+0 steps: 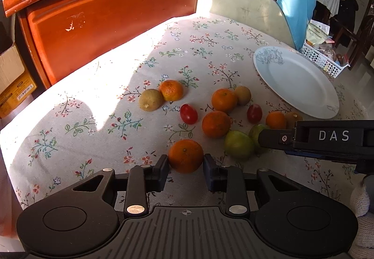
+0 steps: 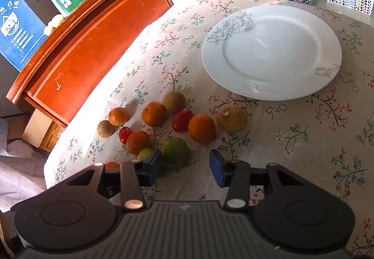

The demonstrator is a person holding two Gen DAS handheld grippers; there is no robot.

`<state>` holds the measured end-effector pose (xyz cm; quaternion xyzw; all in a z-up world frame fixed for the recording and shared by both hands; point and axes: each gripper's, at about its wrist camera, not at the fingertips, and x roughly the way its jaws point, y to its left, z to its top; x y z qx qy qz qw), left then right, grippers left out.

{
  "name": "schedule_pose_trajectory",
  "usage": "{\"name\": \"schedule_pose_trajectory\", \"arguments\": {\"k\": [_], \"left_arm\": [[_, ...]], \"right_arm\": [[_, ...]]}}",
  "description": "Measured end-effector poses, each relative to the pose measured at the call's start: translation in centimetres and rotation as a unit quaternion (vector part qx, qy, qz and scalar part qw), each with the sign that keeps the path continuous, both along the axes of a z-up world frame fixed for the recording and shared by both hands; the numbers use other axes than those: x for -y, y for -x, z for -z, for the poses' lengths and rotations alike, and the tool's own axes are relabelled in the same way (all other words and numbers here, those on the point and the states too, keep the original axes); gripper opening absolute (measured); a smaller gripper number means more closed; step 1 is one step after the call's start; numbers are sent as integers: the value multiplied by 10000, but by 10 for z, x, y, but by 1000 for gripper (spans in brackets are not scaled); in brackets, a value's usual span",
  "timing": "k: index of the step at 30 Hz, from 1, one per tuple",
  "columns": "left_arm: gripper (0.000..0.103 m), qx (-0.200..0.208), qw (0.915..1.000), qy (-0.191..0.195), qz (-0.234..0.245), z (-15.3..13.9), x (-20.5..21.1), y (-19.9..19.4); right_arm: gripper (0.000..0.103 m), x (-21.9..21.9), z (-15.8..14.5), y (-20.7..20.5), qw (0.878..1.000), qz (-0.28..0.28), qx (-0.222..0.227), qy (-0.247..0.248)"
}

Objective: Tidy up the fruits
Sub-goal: 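Grasp an orange with the left tool while the right tool grasps a green lime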

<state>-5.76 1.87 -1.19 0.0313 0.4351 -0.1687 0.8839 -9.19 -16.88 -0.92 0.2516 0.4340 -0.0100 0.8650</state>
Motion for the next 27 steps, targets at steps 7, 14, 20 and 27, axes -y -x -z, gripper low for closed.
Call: {"name": "schedule_pose_trajectory", "arguments": {"k": [7,14,20,27], "left_arm": [[29,22,10000,-33,-6,0,1,2],[29,31,10000,-69,-25,1,2,2],[29,-19,9999,-110,-101,-1,3,1],[29,54,10000,47,17,-19,11,-3]], "right_arm": [[43,-3,3,-5,9999,-27,97,-119],[29,-3,6,-7,9996,-64,103,-256],[29,-8,1,-6,9998,-152,116,-17],[29,3,-14,-3,9997,-141,73,174]]}}
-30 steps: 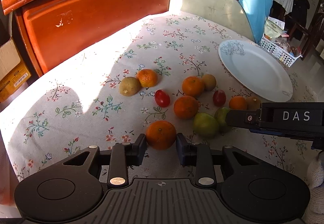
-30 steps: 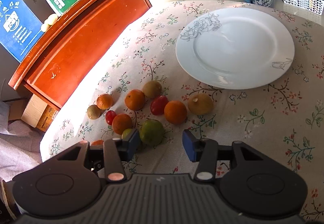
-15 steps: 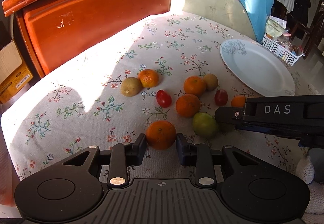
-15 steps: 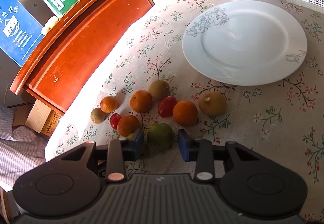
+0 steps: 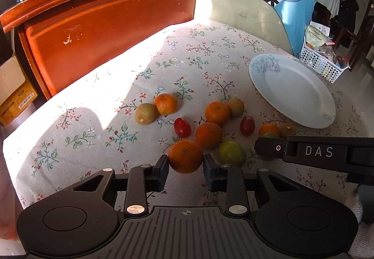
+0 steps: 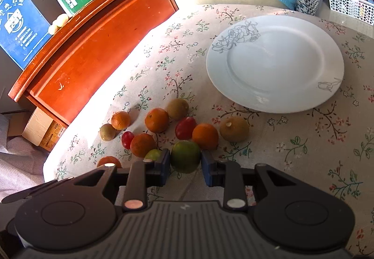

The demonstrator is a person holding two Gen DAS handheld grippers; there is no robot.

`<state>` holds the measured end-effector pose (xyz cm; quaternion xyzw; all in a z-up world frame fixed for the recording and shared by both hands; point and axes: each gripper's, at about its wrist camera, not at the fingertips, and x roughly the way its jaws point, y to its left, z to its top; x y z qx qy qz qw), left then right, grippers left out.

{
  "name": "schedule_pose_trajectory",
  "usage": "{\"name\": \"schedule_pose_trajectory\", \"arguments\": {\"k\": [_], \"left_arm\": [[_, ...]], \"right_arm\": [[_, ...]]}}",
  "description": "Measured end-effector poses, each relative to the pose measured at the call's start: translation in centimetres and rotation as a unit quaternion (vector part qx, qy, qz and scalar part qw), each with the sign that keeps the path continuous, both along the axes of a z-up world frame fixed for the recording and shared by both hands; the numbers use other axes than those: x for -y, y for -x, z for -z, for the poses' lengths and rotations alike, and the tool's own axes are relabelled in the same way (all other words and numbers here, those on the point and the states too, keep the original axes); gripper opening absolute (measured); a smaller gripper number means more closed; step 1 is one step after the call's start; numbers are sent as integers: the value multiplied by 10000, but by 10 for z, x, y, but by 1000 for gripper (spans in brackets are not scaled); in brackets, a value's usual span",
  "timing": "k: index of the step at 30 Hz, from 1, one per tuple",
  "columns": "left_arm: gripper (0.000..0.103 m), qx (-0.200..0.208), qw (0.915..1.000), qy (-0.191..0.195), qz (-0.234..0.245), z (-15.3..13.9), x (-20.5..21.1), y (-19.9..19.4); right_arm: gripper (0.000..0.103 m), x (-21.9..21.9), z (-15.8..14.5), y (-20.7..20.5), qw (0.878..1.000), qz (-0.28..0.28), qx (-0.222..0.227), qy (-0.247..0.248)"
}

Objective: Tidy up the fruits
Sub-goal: 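Carry the orange and lime onto the white plate and open both tools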

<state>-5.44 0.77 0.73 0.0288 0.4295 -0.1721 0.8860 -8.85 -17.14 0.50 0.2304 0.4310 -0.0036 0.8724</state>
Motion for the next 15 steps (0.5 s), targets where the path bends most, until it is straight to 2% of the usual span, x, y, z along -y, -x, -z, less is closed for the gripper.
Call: {"name": "schedule_pose_trajectory", "arguments": {"k": [7,11,15], "left_arm": [[29,147,9988,312,357,-26,27,-19],[29,153,9964,446,698,-31,52,-32],[29,59,9944,445,961,-26,80,-46]], "right_arm": [[29,29,-28,-11,9996,-259,97,109],[29,58,-36,-15,9998,-98,144,95],[29,81,-29,-17,9998,147,79,77]]}}
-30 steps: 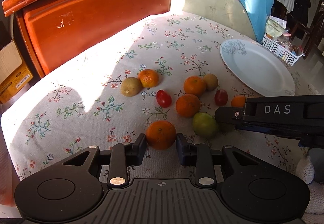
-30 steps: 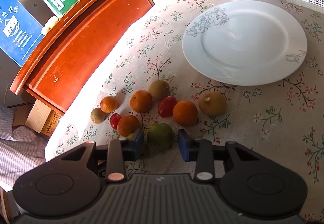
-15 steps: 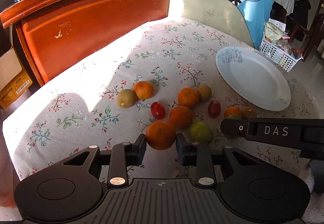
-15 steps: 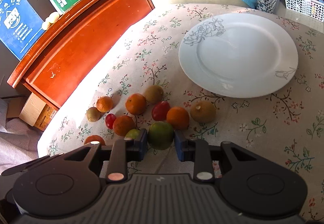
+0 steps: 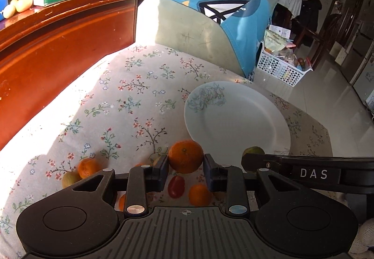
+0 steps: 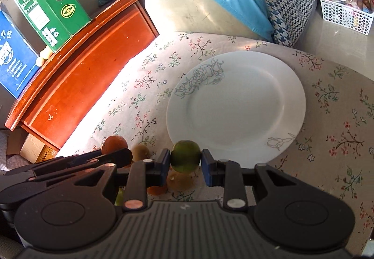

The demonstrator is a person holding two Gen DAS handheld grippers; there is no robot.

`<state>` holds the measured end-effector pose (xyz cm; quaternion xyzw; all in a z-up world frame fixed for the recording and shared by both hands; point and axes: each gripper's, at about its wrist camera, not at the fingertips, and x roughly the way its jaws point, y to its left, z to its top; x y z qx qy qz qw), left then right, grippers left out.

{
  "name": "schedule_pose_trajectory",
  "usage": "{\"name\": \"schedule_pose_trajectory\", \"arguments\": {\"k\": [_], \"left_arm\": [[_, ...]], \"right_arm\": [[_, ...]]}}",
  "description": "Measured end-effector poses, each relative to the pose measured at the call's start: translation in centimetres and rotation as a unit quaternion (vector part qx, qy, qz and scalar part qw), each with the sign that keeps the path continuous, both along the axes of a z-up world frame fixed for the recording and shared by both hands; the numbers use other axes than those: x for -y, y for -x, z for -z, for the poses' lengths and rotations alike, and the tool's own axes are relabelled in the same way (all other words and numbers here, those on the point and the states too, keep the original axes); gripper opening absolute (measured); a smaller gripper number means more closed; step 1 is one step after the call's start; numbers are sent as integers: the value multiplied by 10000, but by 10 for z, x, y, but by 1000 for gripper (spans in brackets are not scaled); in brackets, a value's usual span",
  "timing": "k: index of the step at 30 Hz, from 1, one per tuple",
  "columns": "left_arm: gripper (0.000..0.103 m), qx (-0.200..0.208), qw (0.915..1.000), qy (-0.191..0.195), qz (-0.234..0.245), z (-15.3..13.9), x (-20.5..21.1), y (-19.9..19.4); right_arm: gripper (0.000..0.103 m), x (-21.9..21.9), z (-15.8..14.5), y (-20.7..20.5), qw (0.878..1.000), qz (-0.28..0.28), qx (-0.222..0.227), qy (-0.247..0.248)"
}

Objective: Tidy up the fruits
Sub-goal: 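Carry the orange and lime onto the white plate and open both tools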

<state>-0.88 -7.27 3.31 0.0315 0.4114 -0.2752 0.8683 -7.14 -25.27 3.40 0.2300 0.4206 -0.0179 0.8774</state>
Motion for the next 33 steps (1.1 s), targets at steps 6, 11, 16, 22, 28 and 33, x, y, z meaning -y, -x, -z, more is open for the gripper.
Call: {"name": "schedule_pose_trajectory", "arguments": {"k": [6,11,16,22,28,33], "left_arm": [[29,-72,9996,29,264,8,31,-14],[29,-175,9992,12,366,17,49,-22],[29,-193,9988,-65,444,21,62,-22],[35,-36,9992,-37,398,12,63,-21],[49,33,9996,-3,288,0,46,-19],[54,-12,9997,-174,148,0,30,-18]], "right_arm": [[29,25,10,-6,9994,326,-100,-82],[29,38,18,-7,9981,528,-233,-210],[32,46,24,-6,9966,691,-320,-308],[33,49,18,-3,9963,787,-172,-289],[36,43,10,0,9974,622,-55,-352],[37,29,10,1,9989,301,-57,-368]]}}
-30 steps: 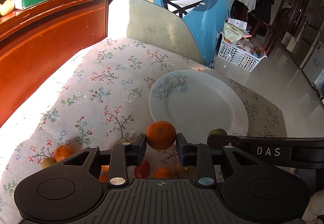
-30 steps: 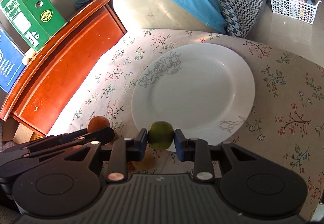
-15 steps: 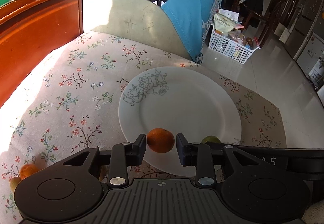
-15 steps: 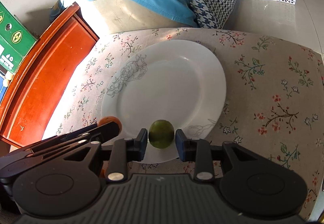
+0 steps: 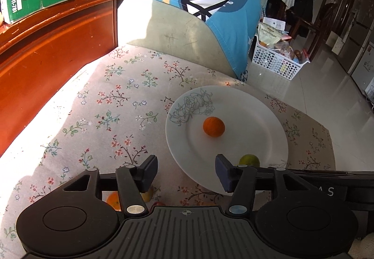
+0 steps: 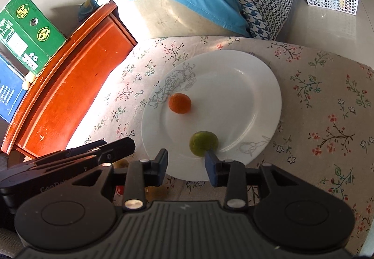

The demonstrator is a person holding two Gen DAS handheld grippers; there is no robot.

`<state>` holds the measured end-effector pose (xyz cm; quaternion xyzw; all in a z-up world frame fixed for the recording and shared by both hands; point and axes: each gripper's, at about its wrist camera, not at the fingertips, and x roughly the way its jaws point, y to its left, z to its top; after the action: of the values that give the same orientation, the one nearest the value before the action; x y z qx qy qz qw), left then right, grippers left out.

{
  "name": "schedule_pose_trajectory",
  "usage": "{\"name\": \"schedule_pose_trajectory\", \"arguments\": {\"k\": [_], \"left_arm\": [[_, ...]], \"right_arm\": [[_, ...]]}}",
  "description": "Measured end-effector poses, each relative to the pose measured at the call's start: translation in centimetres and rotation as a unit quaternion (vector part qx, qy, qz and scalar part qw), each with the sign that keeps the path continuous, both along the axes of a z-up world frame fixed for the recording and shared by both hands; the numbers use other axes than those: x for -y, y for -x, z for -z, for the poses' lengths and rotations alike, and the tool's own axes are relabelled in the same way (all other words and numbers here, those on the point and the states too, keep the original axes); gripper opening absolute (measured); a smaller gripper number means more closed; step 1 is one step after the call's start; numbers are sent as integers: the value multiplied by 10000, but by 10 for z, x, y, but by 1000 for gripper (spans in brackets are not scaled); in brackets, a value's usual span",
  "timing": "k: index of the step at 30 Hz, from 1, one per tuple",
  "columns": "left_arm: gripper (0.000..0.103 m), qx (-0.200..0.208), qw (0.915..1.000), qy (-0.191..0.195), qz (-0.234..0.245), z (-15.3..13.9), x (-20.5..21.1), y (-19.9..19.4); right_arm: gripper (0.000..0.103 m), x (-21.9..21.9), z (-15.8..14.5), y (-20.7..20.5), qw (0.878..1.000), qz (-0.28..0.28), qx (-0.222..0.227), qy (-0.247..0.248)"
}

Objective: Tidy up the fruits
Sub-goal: 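Grasp a brown kiwi with the right tool while the left tool grasps another kiwi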

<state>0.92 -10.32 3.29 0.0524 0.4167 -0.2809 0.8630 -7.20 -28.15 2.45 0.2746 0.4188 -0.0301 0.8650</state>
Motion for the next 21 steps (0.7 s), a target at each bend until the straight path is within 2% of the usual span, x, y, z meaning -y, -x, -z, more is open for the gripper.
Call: {"name": "schedule_pose_trajectory", "arguments": {"k": [9,21], "left_arm": [[54,-25,9997,-171,-152,-2,-31,-1],[54,36,9956,-474,-808,0,-90,-16]], "right_arm": [[37,-27,1,4,9980,-619,10,129],[37,-48,13,-1,9965,-750,-271,236]]}}
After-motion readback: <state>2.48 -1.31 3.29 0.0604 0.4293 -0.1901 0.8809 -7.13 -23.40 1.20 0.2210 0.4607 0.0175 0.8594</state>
